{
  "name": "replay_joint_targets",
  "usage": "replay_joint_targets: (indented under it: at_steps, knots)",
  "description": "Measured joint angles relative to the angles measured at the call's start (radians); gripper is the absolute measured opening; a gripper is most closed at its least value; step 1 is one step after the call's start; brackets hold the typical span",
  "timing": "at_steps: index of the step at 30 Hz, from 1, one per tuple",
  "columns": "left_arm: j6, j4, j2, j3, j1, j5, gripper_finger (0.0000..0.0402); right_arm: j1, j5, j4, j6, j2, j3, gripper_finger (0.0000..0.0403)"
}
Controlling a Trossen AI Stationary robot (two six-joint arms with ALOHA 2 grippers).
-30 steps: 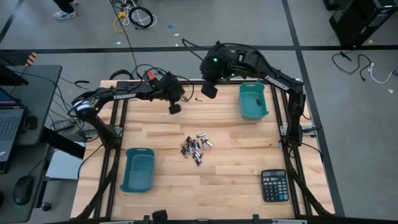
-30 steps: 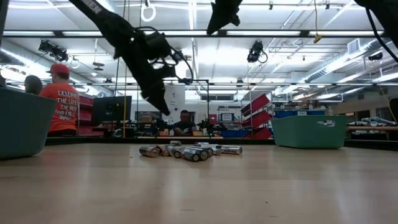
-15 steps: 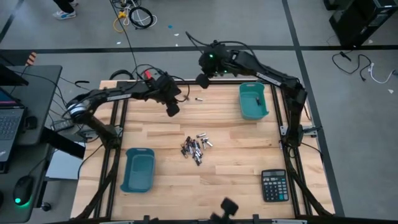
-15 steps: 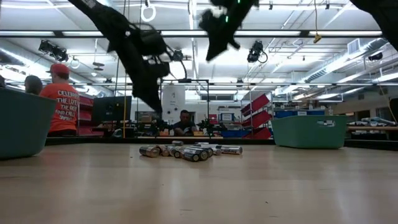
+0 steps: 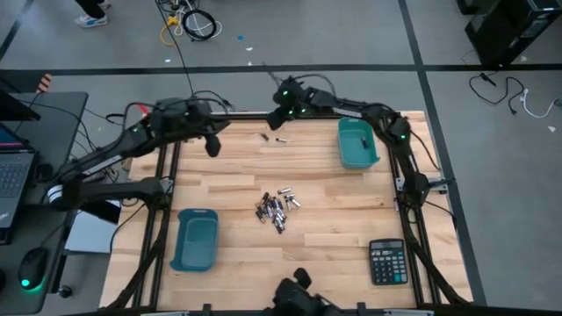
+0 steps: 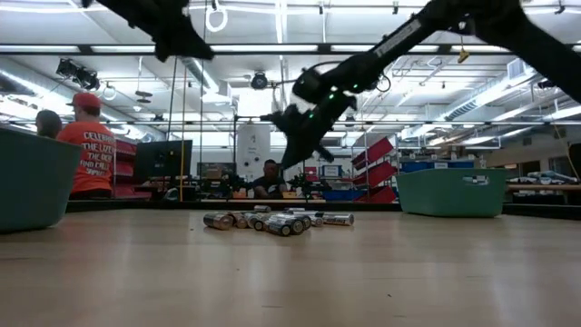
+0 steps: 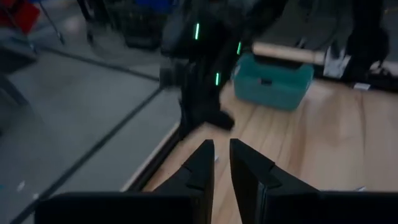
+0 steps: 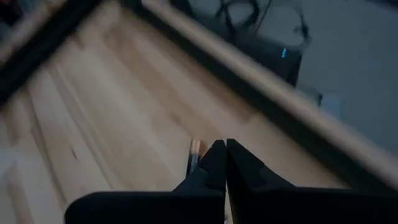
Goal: Sort batteries
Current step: Put the black battery into the green bin
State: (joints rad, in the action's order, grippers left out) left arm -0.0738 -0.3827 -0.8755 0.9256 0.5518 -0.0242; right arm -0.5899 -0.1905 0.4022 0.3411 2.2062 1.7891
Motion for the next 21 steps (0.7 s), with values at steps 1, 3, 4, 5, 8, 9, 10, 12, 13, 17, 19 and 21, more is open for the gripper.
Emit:
replay_joint_targets:
  at_steps: [1, 3, 4, 5, 8, 9, 10, 12, 13, 17, 19, 21]
  knots:
    - [0.000, 0.011, 0.020, -0.008, -0.002, 0.000, 0.0051, 0.009, -0.003, 0.009, 0.000, 0.022, 0.026, 0.0000]
    - [0.000, 0.032, 0.053, -0.033, -0.004, 0.000, 0.0051, 0.028, -0.002, 0.036, -0.001, 0.063, 0.076, 0.0000]
    - [0.000, 0.043, 0.068, -0.047, -0.004, 0.000, 0.0051, 0.036, -0.001, 0.045, -0.003, 0.081, 0.105, 0.0000]
    - [0.000, 0.050, 0.079, -0.057, -0.004, 0.000, 0.0051, 0.041, 0.005, 0.065, -0.009, 0.103, 0.133, 0.0000]
    - [0.000, 0.062, 0.104, -0.086, -0.004, 0.001, 0.0051, 0.053, 0.021, 0.136, -0.050, 0.159, 0.210, 0.0000]
    - [0.000, 0.070, 0.109, -0.098, -0.004, 0.005, 0.0051, 0.054, 0.034, 0.152, -0.062, 0.173, 0.234, 0.0000]
    - [0.000, 0.081, 0.115, -0.110, -0.004, 0.009, 0.0051, 0.059, 0.047, 0.168, -0.075, 0.184, 0.253, 0.0000]
    - [0.000, 0.092, 0.125, -0.129, -0.004, 0.012, 0.0051, 0.066, 0.074, 0.177, -0.100, 0.195, 0.284, 0.0000]
    - [0.000, 0.092, 0.129, -0.135, -0.004, 0.012, 0.0051, 0.068, 0.077, 0.189, -0.111, 0.196, 0.287, 0.0000]
    - [-0.001, 0.092, 0.132, -0.146, -0.004, 0.013, 0.0051, 0.078, 0.114, 0.207, -0.113, 0.199, 0.286, 0.0011]
    - [-0.002, 0.096, 0.132, -0.146, -0.004, 0.013, 0.0051, 0.084, 0.114, 0.206, -0.114, 0.199, 0.285, 0.0025]
    - [-0.005, 0.104, 0.132, -0.146, -0.004, 0.013, 0.0051, 0.093, 0.122, 0.215, -0.123, 0.199, 0.286, 0.0045]
